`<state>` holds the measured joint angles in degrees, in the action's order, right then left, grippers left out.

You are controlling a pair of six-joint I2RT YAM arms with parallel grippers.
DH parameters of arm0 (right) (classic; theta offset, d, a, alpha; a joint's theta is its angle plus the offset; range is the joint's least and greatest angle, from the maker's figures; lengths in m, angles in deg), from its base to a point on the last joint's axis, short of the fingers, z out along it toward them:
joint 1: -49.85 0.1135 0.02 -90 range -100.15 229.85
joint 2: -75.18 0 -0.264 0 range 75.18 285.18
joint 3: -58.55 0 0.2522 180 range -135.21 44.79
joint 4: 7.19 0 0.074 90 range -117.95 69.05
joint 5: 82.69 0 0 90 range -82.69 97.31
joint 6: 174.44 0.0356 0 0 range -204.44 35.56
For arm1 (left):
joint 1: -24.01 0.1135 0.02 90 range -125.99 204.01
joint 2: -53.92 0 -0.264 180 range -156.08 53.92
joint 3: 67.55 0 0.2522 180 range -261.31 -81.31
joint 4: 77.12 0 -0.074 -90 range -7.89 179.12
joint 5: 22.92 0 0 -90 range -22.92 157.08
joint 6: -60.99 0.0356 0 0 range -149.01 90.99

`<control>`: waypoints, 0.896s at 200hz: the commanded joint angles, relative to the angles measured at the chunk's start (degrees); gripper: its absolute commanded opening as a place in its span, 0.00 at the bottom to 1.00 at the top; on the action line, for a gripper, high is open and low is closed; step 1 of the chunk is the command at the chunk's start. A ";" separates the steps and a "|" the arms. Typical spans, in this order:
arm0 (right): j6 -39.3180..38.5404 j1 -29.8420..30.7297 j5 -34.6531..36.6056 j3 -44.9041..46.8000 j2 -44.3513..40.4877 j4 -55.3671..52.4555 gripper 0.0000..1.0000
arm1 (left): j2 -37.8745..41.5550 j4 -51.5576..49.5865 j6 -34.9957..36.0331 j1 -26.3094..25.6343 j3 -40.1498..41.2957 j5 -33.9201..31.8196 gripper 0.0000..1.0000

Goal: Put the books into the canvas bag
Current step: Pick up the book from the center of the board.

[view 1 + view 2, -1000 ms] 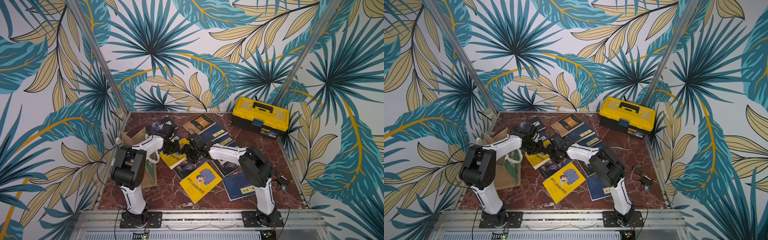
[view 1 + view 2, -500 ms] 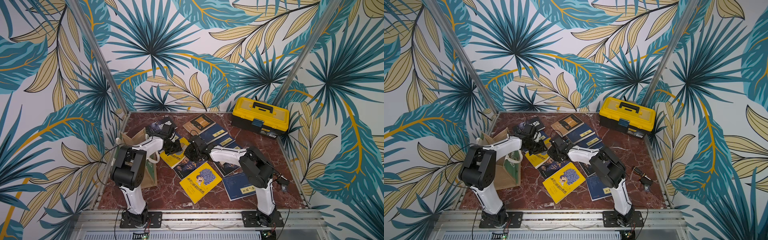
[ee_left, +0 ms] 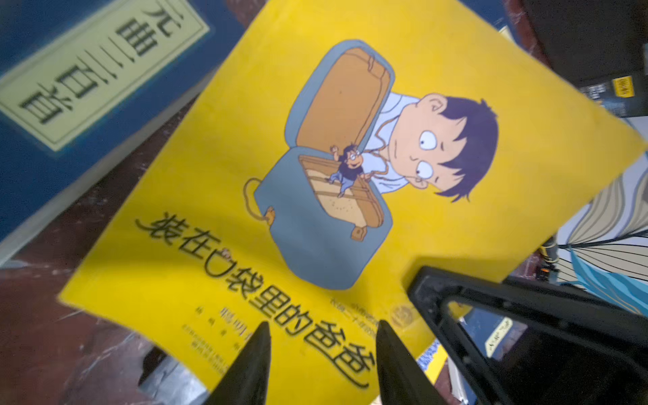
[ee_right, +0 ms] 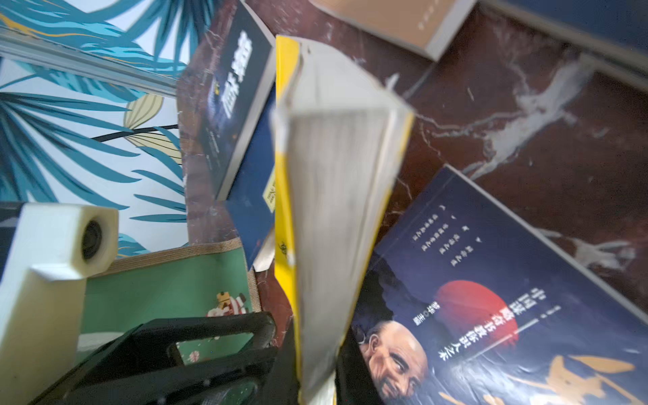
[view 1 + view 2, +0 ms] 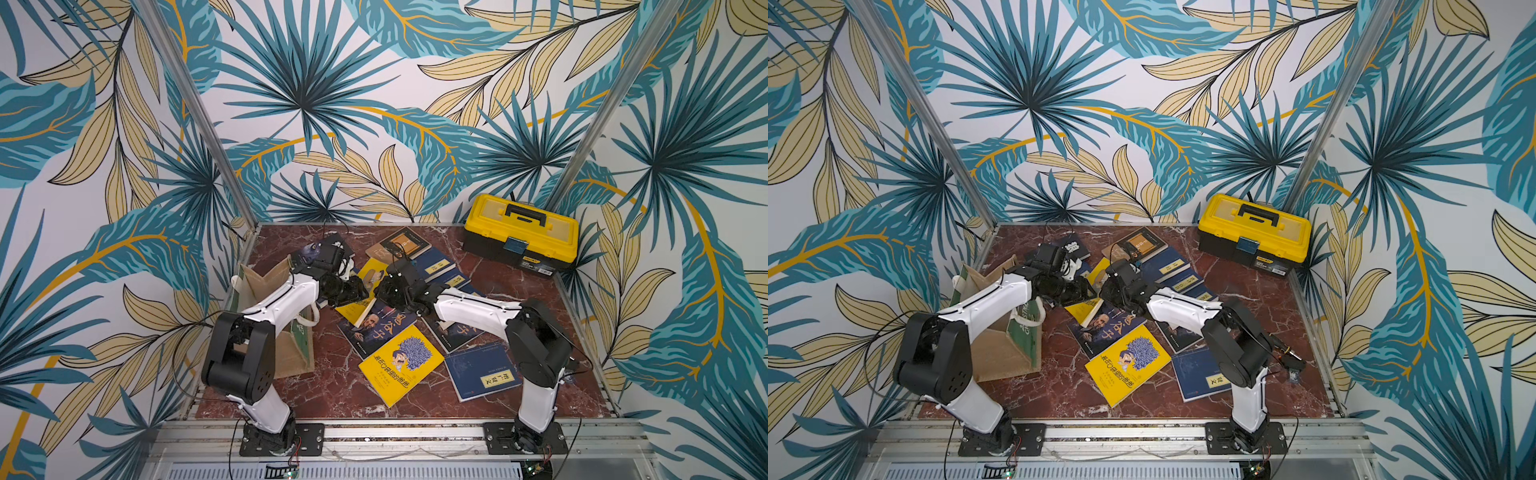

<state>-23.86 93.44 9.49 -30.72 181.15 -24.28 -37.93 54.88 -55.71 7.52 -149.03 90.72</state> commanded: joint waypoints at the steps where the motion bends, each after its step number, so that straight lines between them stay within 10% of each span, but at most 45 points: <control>1: -11.77 -0.08 3.24 0.27 -7.87 0.15 0.00 | 5.82 -0.82 2.95 0.40 -5.79 0.15 0.53; 59: -33.17 -3.31 -6.66 -1.60 -16.19 -6.06 0.00 | 16.93 1.94 11.19 1.52 -6.40 -6.42 0.70; 113: -38.88 -12.83 -32.62 -1.56 -19.53 -2.88 0.00 | 23.77 14.15 11.56 7.69 0.92 20.95 0.76; 179: -37.31 -14.58 -41.78 -2.95 -21.86 1.04 0.00 | 21.84 16.48 10.68 12.26 4.29 26.36 0.77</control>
<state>-61.13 78.73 -25.31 -31.61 162.82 -30.67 -15.22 68.67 -45.09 18.36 -146.78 112.75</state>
